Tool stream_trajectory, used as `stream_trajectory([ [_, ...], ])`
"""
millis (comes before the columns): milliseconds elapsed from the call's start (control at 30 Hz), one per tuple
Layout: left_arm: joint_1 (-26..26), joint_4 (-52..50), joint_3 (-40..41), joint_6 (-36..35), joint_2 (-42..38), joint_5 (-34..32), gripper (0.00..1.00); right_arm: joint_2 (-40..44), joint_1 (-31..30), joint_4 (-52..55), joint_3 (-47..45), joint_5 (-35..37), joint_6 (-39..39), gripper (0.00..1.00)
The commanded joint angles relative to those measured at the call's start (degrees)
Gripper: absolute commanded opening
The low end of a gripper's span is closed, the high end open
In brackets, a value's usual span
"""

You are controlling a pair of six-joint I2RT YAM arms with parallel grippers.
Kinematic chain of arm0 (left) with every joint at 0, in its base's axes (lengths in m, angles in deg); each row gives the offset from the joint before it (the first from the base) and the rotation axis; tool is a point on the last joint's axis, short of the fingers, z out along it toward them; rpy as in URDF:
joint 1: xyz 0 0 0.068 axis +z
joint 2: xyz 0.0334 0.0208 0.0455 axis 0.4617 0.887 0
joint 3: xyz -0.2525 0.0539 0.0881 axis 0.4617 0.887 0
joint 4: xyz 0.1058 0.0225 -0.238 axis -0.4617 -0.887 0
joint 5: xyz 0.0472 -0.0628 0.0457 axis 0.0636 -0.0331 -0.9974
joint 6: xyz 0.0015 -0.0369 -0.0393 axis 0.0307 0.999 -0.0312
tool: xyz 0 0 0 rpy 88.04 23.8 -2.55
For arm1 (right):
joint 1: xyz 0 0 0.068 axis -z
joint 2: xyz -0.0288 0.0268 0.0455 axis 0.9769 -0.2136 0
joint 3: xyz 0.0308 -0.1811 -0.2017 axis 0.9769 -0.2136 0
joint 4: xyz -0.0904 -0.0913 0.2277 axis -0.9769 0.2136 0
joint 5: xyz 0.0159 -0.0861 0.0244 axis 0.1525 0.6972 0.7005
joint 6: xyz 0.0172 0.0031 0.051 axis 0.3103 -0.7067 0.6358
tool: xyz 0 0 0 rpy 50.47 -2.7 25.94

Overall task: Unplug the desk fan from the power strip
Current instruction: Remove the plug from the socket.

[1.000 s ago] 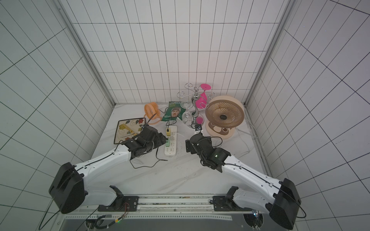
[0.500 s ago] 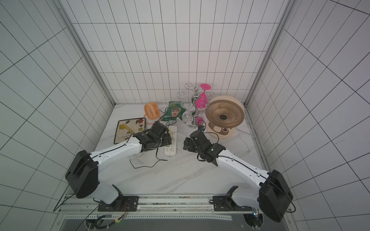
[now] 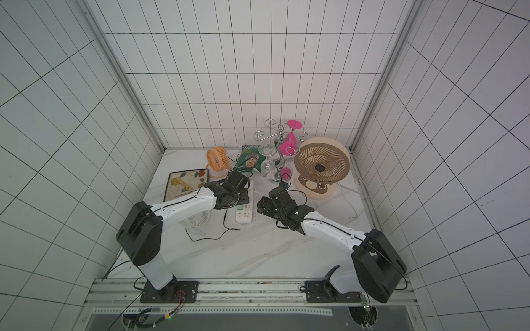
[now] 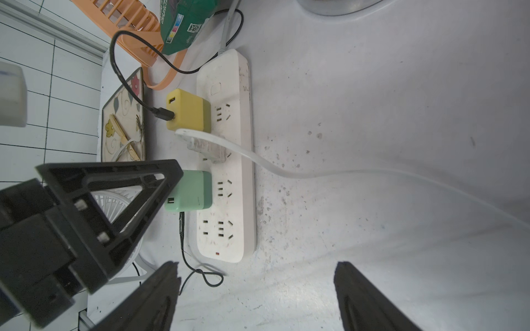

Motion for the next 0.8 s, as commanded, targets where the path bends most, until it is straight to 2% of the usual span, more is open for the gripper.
stream_trajectory([
  [0, 0.0, -1.4, -1.6, -1.1, 1.4, -1.6, 0.61, -1.7, 0.9, -3.0, -0.4, -1.3, 1.4, 0.86],
  [200, 0.1, -1.3, 0.3, -0.9, 1.7, -1.4, 0.54, -3.0, 2.2, -5.3, -2.0, -2.1, 3.4, 0.84],
  [300, 0.4, -0.8, 0.8, -1.1, 2.2, -1.3, 0.49, -4.8, 2.1, -6.4, -1.4, -3.0, 2.9, 0.82],
  [500, 0.6, -0.5, 0.6, -1.5, 3.3, -1.1, 0.47, -8.9, 2.2, -7.7, 0.8, -6.0, 1.4, 0.78],
  [767, 0.6, 0.0, 0.9, -1.7, 3.9, -1.0, 0.37, -13.3, 2.2, -7.8, 3.5, -8.0, 0.1, 0.74],
])
